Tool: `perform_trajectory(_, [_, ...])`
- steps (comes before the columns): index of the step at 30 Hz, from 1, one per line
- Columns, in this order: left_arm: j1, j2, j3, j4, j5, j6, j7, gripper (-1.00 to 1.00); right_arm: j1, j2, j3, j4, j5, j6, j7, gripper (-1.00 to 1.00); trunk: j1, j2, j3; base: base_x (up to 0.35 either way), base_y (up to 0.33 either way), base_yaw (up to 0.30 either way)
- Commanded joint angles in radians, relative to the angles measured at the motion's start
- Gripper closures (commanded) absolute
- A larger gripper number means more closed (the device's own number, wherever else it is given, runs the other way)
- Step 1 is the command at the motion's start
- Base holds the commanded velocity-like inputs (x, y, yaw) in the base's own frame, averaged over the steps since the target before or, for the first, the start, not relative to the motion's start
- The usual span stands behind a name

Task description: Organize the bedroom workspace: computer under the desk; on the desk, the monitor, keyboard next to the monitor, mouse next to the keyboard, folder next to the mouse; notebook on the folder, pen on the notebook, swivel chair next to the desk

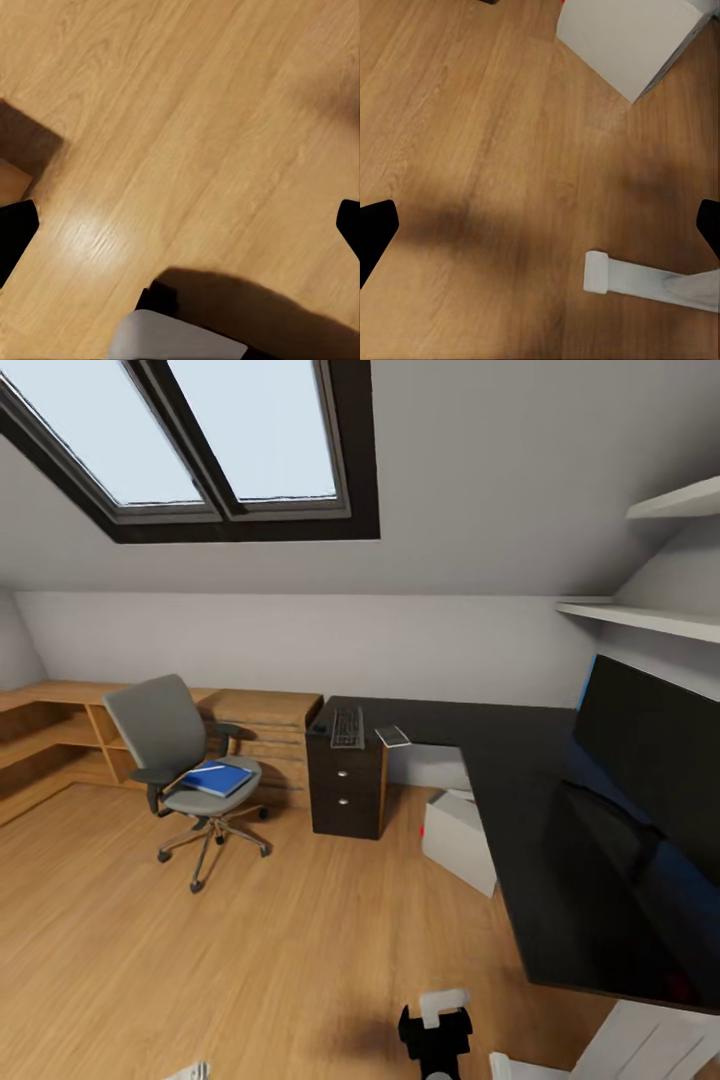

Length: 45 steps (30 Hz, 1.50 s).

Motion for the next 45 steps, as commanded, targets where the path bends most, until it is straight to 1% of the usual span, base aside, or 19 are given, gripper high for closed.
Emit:
perform_trajectory(1, [0.0, 0.0, -0.002, 0.022, 0.007, -0.027, 0.005, -1.0, -0.001, 0.0, 0.008, 0.017, -0.01, -0.024, 0.002, -1.0, 0.0, -0.001, -0.001, 0.139, 0.089, 0.0])
perform_trajectory(3, [0.0, 0.0, -0.001, 0.037, 0.005, -0.055, 0.005, -1.0, -0.001, 0.0, 0.009, 0.03, -0.01, -0.042, 0.011, -1.0, 0.0, -0.001, -0.001, 0.1, 0.064, 0.0])
perform_trajectory(4, [0.0, 0.0, -0.001, 0.048, 0.003, -0.08, 0.005, -1.0, 0.0, 0.0, 0.009, 0.047, -0.01, -0.058, 0.022, -1.0, 0.0, -0.001, -0.001, 0.057, 0.036, 0.0])
perform_trajectory(6, [0.0, -0.001, 0.0, 0.06, 0.002, -0.107, 0.005, -1.0, 0.001, 0.0, 0.01, 0.084, -0.01, -0.082, 0.035, -1.0, 0.0, -0.001, -0.001, 0.037, 0.024, 0.0])
perform_trajectory(9, [0.0, -0.003, 0.002, 0.068, 0.003, -0.126, 0.006, -1.0, 0.003, 0.0, 0.01, 0.137, -0.011, -0.129, 0.045, -1.0, 0.0, -0.001, -0.001, 0.017, 0.011, 0.0])
perform_trajectory(11, [0.0, -0.006, 0.002, 0.082, 0.003, -0.135, 0.006, -1.0, 0.006, 0.0, 0.009, 0.181, -0.011, -0.201, 0.047, -1.0, 0.0, -0.001, -0.001, 0.05, 0.004, 0.0])
perform_trajectory(12, [0.0, -0.007, 0.002, 0.088, 0.002, -0.136, 0.006, -1.0, 0.008, 0.0, 0.01, 0.189, -0.011, -0.22, 0.047, -1.0, 0.0, -0.001, -0.001, 0.117, 0.003, 0.0])
perform_trajectory(14, [0.0, -0.008, -0.001, 0.109, 0.003, -0.139, 0.006, -1.0, 0.018, 0.0, 0.009, 0.22, -0.01, -0.295, 0.048, -1.0, 0.0, -0.001, -0.001, 0.213, 0.001, 0.0])
perform_trajectory(15, [0.0, -0.008, -0.002, 0.116, 0.003, -0.139, 0.006, -1.0, 0.023, -0.002, 0.009, 0.234, -0.01, -0.32, 0.049, -1.0, 0.0, -0.001, -0.001, 0.267, 0.001, 0.0])
perform_trajectory(16, [0.0, -0.007, -0.002, 0.149, 0.008, -0.138, 0.007, -1.0, 0.03, -0.021, 0.008, 0.26, -0.012, -0.361, 0.049, -1.0, 0.0, -0.001, -0.001, 0.315, 0.0, 0.0])
perform_trajectory(19, [0.0, -0.004, -0.001, 0.165, 0.009, -0.14, 0.007, -1.0, 0.031, -0.027, 0.009, 0.263, -0.012, -0.368, 0.049, -1.0, 0.0, -0.001, -0.001, 0.32, 0.0, 0.0])
perform_trajectory(21, [0.0, -0.004, -0.002, 0.175, 0.008, -0.158, 0.005, -1.0, 0.031, -0.031, 0.008, 0.265, -0.012, -0.371, 0.049, -1.0, 0.0, -0.001, -0.001, 0.329, 0.0, 0.0])
perform_trajectory(22, [0.0, -0.004, -0.003, 0.176, 0.008, -0.176, 0.005, -1.0, 0.031, -0.031, 0.008, 0.265, -0.012, -0.372, 0.049, -1.0, 0.0, -0.001, -0.001, 0.33, 0.0, 0.0])
perform_trajectory(23, [0.0, -0.004, -0.004, 0.177, 0.007, -0.256, 0.005, -1.0, 0.031, -0.032, 0.008, 0.265, -0.012, -0.372, 0.05, -1.0, 0.0, -0.001, -0.001, 0.331, 0.0, 0.0])
perform_trajectory(26, [0.0, -0.003, -0.004, 0.178, 0.007, -0.298, 0.005, -1.0, 0.031, -0.032, 0.008, 0.265, -0.011, -0.372, 0.051, -1.0, 0.0, -0.001, -0.001, 0.332, 0.0, 0.0])
perform_trajectory(33, [0.0, -0.003, -0.004, 0.179, 0.005, -0.315, 0.004, -1.0, 0.032, -0.027, 0.013, 0.265, -0.009, -0.373, 0.051, -1.0, 0.0, -0.001, -0.001, 0.336, 0.013, 0.0])
perform_trajectory(43, [0.0, -0.003, -0.004, 0.179, 0.006, -0.316, 0.004, -1.0, 0.031, -0.023, 0.015, 0.263, -0.008, -0.373, 0.052, -1.0, 0.0, -0.001, -0.001, 0.338, 0.121, -0.002])
perform_trajectory(45, [0.0, -0.003, -0.003, 0.179, 0.007, -0.316, 0.004, -1.0, 0.031, -0.023, 0.015, 0.262, -0.008, -0.373, 0.052, -1.0, 0.0, -0.001, -0.001, 0.332, 0.153, -0.177])
